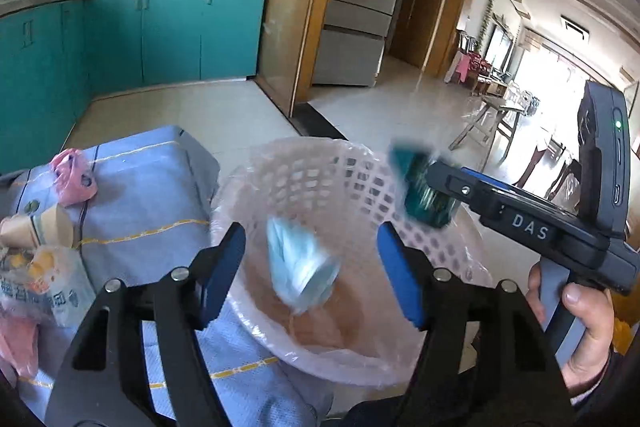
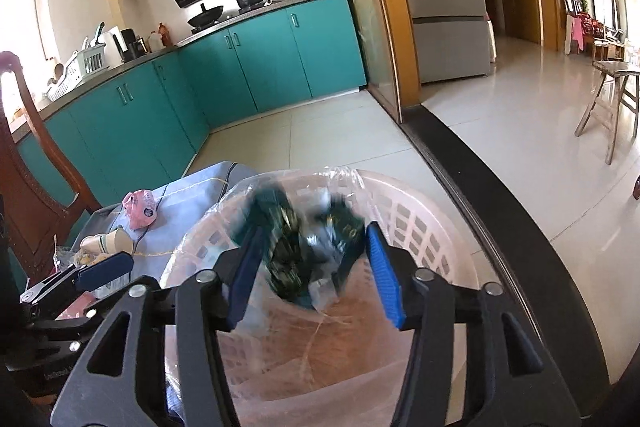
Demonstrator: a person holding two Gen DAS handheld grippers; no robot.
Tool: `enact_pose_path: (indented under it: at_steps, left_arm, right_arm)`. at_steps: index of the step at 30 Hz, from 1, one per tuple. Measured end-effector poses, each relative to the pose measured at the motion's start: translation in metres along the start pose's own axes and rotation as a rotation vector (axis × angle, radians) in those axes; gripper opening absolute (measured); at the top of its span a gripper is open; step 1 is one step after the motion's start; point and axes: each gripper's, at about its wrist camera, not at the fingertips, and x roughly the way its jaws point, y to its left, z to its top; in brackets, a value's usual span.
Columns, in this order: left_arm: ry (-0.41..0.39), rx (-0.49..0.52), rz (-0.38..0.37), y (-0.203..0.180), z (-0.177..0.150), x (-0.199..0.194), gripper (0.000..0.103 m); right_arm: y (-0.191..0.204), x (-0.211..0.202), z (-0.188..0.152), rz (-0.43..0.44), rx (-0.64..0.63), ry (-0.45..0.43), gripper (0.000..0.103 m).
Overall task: Collect trash
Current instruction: 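Carry both items over the pink basket and open both tools to drop them, then move both empty tools back over the trash on the table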
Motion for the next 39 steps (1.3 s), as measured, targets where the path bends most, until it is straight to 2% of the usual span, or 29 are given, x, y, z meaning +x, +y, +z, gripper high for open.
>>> enact_pose_path:
  at_steps: [3, 7, 10, 18, 21, 24, 29, 33, 36, 39]
  left_arm:
    - [-0.020, -0.046, 0.052, 0.019, 0.000, -0.010, 0.073]
    - [-0.075, -0.081, 0.140, 0.043, -0.004, -0.037, 0.079]
    - [-0.114, -0.088, 0.251, 0.057, -0.012, -0.061, 0.083]
    - [-0.126, -0.108, 0.392, 0.084, -0.038, -0.104, 0.091]
    - [-0.124, -0.111, 0.432, 0.094, -0.047, -0.116, 0.093]
    - [-0.109, -0.123, 0.453, 0.105, -0.056, -0.123, 0.093]
    - [-0.088, -0.143, 0.473, 0.120, -0.071, -0.135, 0.093]
    - [-0.080, -0.153, 0.489, 0.126, -0.082, -0.146, 0.093]
    - [-0.062, -0.177, 0.499, 0.129, -0.086, -0.154, 0.093]
    - [-0.075, -0.192, 0.517, 0.127, -0.085, -0.164, 0.093]
  right_arm:
    - [0.003, -0.002, 0.000, 0.004, -0.003, -0.011, 0.069]
    - [0.009, -0.003, 0.001, 0.014, -0.007, -0.024, 0.072]
    - [0.018, -0.004, 0.001, 0.018, -0.025, -0.031, 0.075]
    - [0.064, -0.014, 0.002, 0.001, -0.156, -0.133, 0.100]
    - [0.092, -0.016, -0.005, -0.007, -0.195, -0.190, 0.100]
    - [0.112, -0.019, -0.012, -0.008, -0.176, -0.246, 0.100]
    - [0.146, 0.006, -0.015, 0.096, -0.240, -0.119, 0.100]
    - [0.167, 0.021, -0.022, 0.113, -0.264, -0.075, 0.100]
    - [0.178, 0.036, -0.031, 0.147, -0.269, -0.003, 0.100]
    - [0.189, 0.044, -0.041, 0.158, -0.287, 0.041, 0.097]
